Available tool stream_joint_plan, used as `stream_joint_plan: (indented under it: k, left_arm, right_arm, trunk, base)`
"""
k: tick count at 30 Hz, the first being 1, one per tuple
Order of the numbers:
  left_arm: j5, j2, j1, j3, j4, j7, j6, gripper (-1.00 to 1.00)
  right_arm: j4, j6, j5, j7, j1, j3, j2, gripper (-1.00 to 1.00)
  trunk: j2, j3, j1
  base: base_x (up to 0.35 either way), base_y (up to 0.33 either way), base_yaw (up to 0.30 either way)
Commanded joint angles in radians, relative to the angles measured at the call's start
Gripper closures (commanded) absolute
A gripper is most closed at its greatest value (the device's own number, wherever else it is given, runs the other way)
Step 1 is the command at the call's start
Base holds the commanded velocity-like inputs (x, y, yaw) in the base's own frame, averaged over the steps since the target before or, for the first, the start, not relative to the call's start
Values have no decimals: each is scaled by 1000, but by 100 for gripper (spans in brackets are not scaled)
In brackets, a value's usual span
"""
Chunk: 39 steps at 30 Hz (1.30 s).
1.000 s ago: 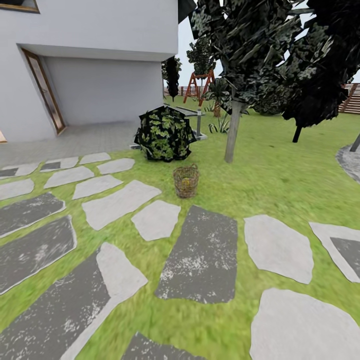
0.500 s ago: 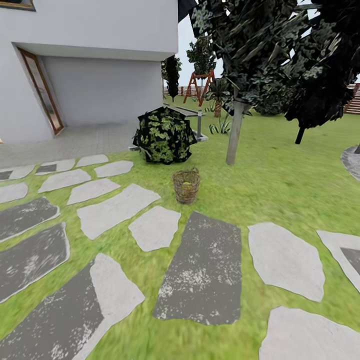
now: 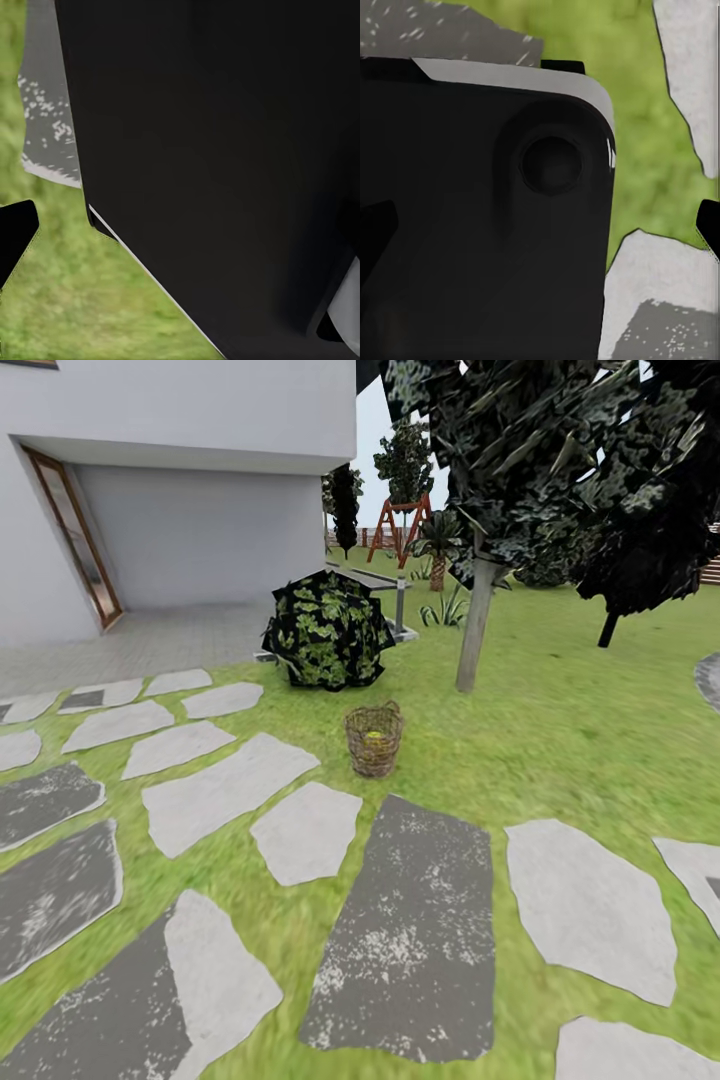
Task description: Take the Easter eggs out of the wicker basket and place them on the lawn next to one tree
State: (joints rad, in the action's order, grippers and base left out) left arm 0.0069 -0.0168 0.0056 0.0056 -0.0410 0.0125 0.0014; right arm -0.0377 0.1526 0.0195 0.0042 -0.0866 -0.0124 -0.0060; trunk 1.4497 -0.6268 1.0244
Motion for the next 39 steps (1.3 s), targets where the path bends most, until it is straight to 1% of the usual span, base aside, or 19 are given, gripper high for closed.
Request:
stream_joint_plan:
  k: [1, 39]
  left_arm:
    - [1, 0, 1, 1, -2, 1, 0, -100]
    - [1, 0, 1, 1, -2, 1, 0, -100]
  right_arm:
    - [1, 3, 2, 0, -1, -1, 0, -100]
    - [1, 4, 2, 0, -1, -1, 0, -100]
  trunk:
    - [0, -1, 1]
    - [0, -1, 1]
  base:
    - [331, 0, 0]
    - [331, 0, 0]
